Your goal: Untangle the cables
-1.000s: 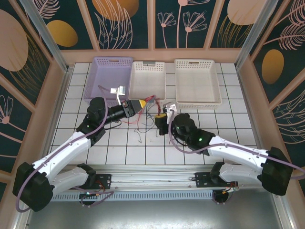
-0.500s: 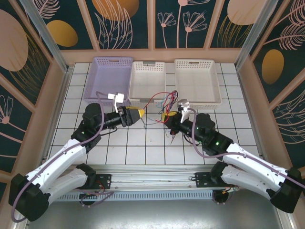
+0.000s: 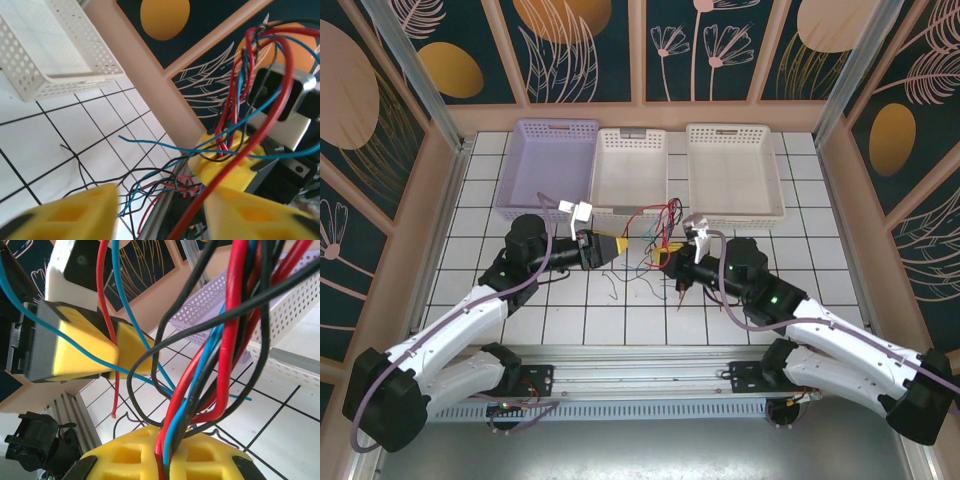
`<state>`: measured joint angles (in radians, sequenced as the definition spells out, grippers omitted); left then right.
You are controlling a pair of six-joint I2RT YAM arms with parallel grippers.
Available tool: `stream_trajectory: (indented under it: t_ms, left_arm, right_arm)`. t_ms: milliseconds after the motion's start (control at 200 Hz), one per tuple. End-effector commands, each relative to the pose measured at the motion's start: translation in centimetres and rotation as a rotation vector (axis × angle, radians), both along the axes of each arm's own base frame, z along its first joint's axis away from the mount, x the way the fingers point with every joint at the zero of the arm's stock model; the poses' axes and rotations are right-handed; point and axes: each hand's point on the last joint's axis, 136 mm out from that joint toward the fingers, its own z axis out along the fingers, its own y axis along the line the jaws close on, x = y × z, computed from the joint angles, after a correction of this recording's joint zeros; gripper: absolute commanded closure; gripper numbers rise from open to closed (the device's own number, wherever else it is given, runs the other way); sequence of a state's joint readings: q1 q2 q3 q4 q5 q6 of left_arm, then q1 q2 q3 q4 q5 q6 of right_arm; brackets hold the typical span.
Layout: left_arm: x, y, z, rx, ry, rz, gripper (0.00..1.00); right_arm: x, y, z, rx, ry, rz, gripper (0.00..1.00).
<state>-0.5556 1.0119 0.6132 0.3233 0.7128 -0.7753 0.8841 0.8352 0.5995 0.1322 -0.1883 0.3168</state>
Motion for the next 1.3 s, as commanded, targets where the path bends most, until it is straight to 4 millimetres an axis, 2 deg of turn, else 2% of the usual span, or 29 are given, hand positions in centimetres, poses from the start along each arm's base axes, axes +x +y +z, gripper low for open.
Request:
stream_trajectory:
  t_ms: [0, 75, 315, 555, 661, 726, 826, 1006, 1171, 1221, 1296]
  left_arm:
    - [-0.8, -0.2, 0.9, -0.029, -0.050, -0.043, 0.78]
    - [-0.7, 0.0, 1.0, -0.024, -0.053, -0.028, 1.00]
    - [0.7, 0.5, 0.8, -0.035, -0.006, 0.071, 1.00]
    - [3.7, 2.2, -0.4, -0.075, 0.097, 0.287, 1.00]
    - [4.8, 2.9, -1.2, -0.069, 0.132, 0.367, 1.00]
    - [5.2, 3.1, -1.4, -0.068, 0.147, 0.391, 1.00]
    - [5.6, 2.9, -1.6, -0.069, 0.169, 0.398, 1.00]
    - [5.9, 2.6, -1.8, -0.061, 0.195, 0.392, 1.00]
    - [6.1, 2.7, -1.8, -0.049, 0.205, 0.409, 1.00]
    - [6.2, 2.7, -1.7, -0.045, 0.206, 0.411, 1.00]
    - [6.2, 2.7, -1.6, -0.045, 0.204, 0.406, 1.00]
  right_arm:
    - [0.1, 0.1, 1.7, 0.029, -0.022, 0.008, 1.00]
    - [0.3, 0.0, 1.5, 0.018, -0.011, -0.008, 1.00]
    - [2.4, -0.9, -2.1, -0.057, 0.123, -0.095, 1.00]
    - [5.9, -3.8, -7.9, -0.152, 0.362, -0.235, 1.00]
    - [6.4, -4.6, -8.9, -0.137, 0.426, -0.237, 0.92]
    - [6.6, -4.8, -9.2, -0.131, 0.446, -0.231, 0.83]
    - [6.5, -4.6, -8.9, -0.128, 0.445, -0.209, 0.68]
    - [5.3, -4.4, -7.7, -0.092, 0.399, -0.151, 0.50]
    - [5.1, -5.7, -8.2, -0.113, 0.410, -0.210, 0.46]
    - [5.0, -6.2, -9.2, -0.143, 0.444, -0.244, 0.46]
    - [5.1, -8.0, -12.0, -0.216, 0.526, -0.352, 0.47]
